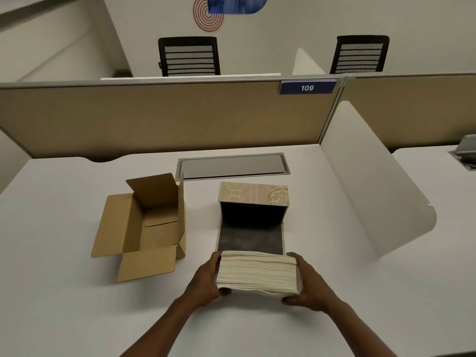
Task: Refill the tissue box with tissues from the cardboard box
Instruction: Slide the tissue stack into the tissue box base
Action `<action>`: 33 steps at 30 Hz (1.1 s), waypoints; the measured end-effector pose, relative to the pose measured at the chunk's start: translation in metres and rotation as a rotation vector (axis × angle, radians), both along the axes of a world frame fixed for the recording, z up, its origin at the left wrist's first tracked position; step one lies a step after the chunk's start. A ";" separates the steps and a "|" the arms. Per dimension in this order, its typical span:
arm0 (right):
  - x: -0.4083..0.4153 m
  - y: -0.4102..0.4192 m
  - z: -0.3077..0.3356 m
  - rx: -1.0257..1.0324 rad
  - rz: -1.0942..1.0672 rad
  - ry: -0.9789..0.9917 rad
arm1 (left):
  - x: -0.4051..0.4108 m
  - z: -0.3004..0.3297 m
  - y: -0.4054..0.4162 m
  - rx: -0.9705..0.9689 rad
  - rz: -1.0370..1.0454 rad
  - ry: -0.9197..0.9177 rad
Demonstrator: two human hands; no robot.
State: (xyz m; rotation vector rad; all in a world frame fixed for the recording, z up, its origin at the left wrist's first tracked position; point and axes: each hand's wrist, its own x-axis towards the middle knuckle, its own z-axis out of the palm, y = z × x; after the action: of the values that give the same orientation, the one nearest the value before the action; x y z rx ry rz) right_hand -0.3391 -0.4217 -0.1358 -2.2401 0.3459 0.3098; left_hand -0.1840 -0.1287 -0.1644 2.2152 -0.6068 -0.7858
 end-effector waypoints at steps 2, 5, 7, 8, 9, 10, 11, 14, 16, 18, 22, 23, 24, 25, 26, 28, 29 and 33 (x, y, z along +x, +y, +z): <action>0.003 -0.009 0.009 -0.016 0.018 0.041 | 0.003 0.000 -0.001 -0.003 -0.004 -0.017; 0.018 -0.013 0.034 -0.084 -0.025 -0.031 | 0.006 -0.001 -0.003 -0.008 -0.012 -0.048; 0.038 0.000 0.051 -0.172 0.042 -0.080 | 0.008 -0.004 -0.003 -0.006 -0.023 -0.068; 0.050 0.009 0.057 -0.228 0.108 -0.088 | 0.009 -0.004 -0.004 -0.004 -0.030 -0.078; 0.062 0.019 0.060 -0.288 0.183 -0.082 | 0.010 -0.004 -0.004 0.000 -0.036 -0.086; 0.072 0.029 0.060 -0.344 0.256 -0.058 | 0.011 -0.003 -0.005 0.006 -0.044 -0.093; 0.081 0.038 0.060 -0.392 0.315 -0.021 | 0.012 -0.002 -0.005 0.014 -0.052 -0.102; 0.094 0.052 0.051 -0.517 0.431 0.051 | 0.013 0.002 -0.007 0.016 -0.068 -0.126; 0.091 0.057 0.043 -0.572 0.466 0.023 | 0.013 0.004 -0.007 0.002 -0.069 -0.127; 0.082 0.058 0.034 -0.604 0.460 -0.022 | 0.013 0.006 -0.007 -0.013 -0.063 -0.131; 0.058 0.051 0.018 -0.679 0.428 -0.064 | 0.012 0.004 -0.004 -0.039 -0.052 -0.127; 0.053 0.048 0.016 -0.671 0.416 -0.061 | 0.013 0.004 -0.004 -0.044 -0.056 -0.121; 0.050 0.046 0.015 -0.660 0.405 -0.055 | 0.013 0.004 -0.003 -0.048 -0.063 -0.116; 0.048 0.043 0.015 -0.653 0.395 -0.048 | 0.013 0.004 -0.003 -0.051 -0.072 -0.118; 0.046 0.042 0.015 -0.649 0.388 -0.040 | 0.014 0.004 -0.003 -0.054 -0.083 -0.123; 0.045 0.041 0.016 -0.652 0.385 -0.022 | 0.014 0.006 -0.002 -0.054 -0.108 -0.142; 0.045 0.041 0.017 -0.656 0.387 -0.017 | 0.014 0.008 -0.002 -0.047 -0.124 -0.167; 0.046 0.040 0.016 -0.656 0.402 0.007 | 0.015 0.024 -0.008 0.001 -0.296 -0.417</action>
State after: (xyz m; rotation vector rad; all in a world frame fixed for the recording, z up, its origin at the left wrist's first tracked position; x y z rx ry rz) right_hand -0.2932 -0.3812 -0.1198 -2.9569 -0.0188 0.4639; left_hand -0.1690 -0.1364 -0.1403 2.3352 -1.1568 -0.4591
